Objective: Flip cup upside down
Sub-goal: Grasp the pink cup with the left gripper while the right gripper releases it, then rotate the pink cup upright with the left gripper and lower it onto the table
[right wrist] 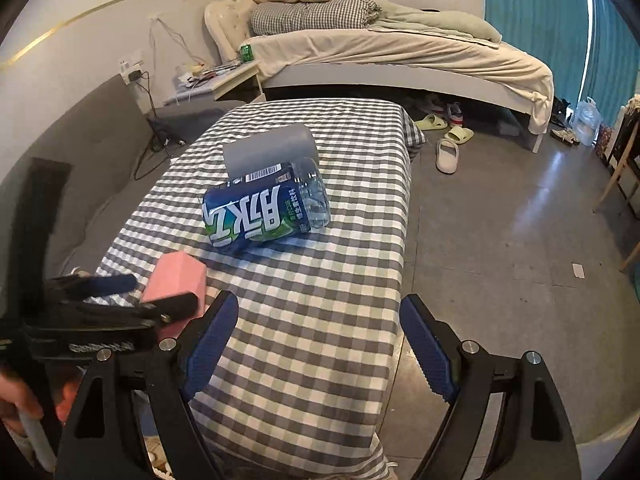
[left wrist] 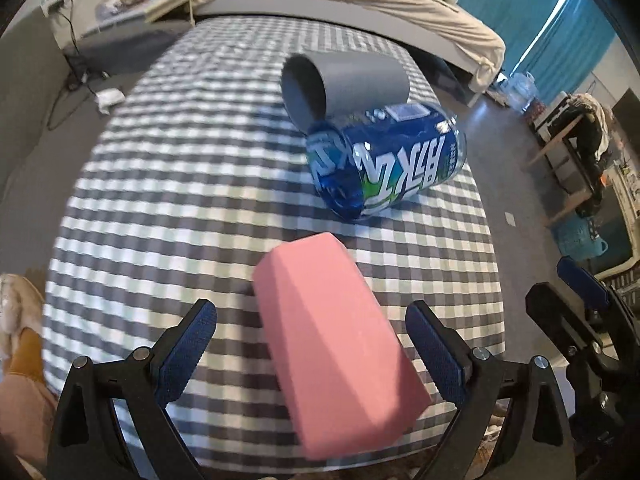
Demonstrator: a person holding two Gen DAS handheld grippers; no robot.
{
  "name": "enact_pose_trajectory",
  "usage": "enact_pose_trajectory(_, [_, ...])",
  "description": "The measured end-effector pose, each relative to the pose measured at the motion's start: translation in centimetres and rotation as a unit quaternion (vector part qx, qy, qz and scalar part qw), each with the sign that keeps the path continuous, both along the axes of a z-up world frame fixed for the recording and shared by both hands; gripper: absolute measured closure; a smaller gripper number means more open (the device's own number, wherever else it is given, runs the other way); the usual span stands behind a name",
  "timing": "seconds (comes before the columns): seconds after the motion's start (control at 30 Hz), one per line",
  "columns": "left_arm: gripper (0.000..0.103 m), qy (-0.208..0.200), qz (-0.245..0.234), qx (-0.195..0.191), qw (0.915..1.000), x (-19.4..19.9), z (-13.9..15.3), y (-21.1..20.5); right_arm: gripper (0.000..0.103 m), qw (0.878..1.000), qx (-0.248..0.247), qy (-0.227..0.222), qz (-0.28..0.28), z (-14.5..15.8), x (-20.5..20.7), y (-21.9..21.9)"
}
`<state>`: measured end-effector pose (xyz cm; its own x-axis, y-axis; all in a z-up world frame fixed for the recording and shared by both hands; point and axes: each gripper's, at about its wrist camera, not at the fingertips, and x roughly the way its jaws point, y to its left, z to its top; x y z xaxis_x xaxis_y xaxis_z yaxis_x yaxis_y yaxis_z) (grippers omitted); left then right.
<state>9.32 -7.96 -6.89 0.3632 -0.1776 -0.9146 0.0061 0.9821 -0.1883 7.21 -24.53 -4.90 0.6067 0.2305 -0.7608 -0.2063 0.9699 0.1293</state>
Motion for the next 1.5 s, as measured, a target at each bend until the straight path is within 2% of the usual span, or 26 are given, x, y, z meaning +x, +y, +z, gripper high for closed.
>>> enact_pose_trajectory(0.1, [0.008, 0.018, -0.003, -0.018, 0.9997, 0.5, -0.8, 0.1, 0.020, 1.000, -0.004, 0.002, 0.000, -0.3, 0.4, 0.1])
enact_pose_trajectory(0.17, [0.025, 0.035, -0.008, -0.046, 0.9983, 0.8, -1.3, 0.3, 0.020, 1.000, -0.005, 0.006, -0.001, -0.6, 0.7, 0.1])
enact_pose_trajectory(0.23, [0.033, 0.028, -0.014, -0.051, 0.9982, 0.9, -1.0, 0.5, 0.020, 1.000, -0.008, 0.012, -0.004, -0.9, 0.9, 0.1])
enact_pose_trajectory(0.33, [0.036, 0.022, -0.014, -0.059, 0.9979, 0.7, -0.4, 1.0, 0.020, 1.000, -0.009, 0.012, -0.004, -1.0, 1.0, 0.3])
enact_pose_trajectory(0.47, [0.039, -0.015, -0.016, -0.035, 0.9991, 0.1, 1.4, 1.8, 0.020, 1.000, -0.009, 0.007, -0.002, -0.9, 1.0, 0.9])
enact_pose_trajectory(0.6, [0.040, -0.070, -0.009, -0.010, 0.9975, -0.3, 3.0, 2.7, 0.020, 1.000, -0.011, 0.005, -0.004, -0.9, 0.8, 1.2])
enact_pose_trajectory(0.67, [0.041, -0.114, -0.004, 0.019, 0.9933, -0.8, 3.7, 2.7, 0.020, 1.000, -0.013, 0.002, -0.008, -0.8, 0.7, 1.3])
enact_pose_trajectory(0.73, [0.041, -0.170, -0.001, 0.037, 0.9847, -1.5, 4.1, 2.9, 0.020, 1.000, -0.014, -0.002, -0.012, -0.7, 0.6, 1.4])
enact_pose_trajectory(0.8, [0.042, -0.189, -0.001, 0.038, 0.9812, -1.9, 3.7, 3.2, 0.020, 1.000, -0.015, -0.005, -0.016, -0.6, 0.6, 1.4])
enact_pose_trajectory(0.87, [0.042, -0.187, -0.001, 0.031, 0.9819, -2.2, 3.0, 3.4, 0.020, 1.000, -0.017, -0.005, -0.019, -0.6, 0.6, 1.4])
enact_pose_trajectory(1.17, [0.041, -0.191, -0.022, 0.052, 0.9800, -1.1, 2.3, 1.6, 0.020, 1.000, -0.016, -0.011, -0.016, -0.3, 0.2, 1.9])
enact_pose_trajectory(1.27, [0.039, -0.190, -0.035, 0.053, 0.9798, -0.9, 1.7, 0.9, 0.020, 1.000, -0.015, -0.012, -0.021, -0.3, 0.1, 1.5])
enact_pose_trajectory(1.37, [0.034, -0.182, -0.047, 0.071, 0.9797, -1.4, 1.0, 0.3, 0.020, 0.999, -0.010, -0.014, -0.028, -0.2, 0.0, 1.0])
enact_pose_trajectory(1.5, [0.030, -0.166, -0.045, 0.075, 0.9823, -2.1, -0.4, 0.5, 0.020, 0.999, -0.006, -0.012, -0.033, -0.2, 0.1, 0.5])
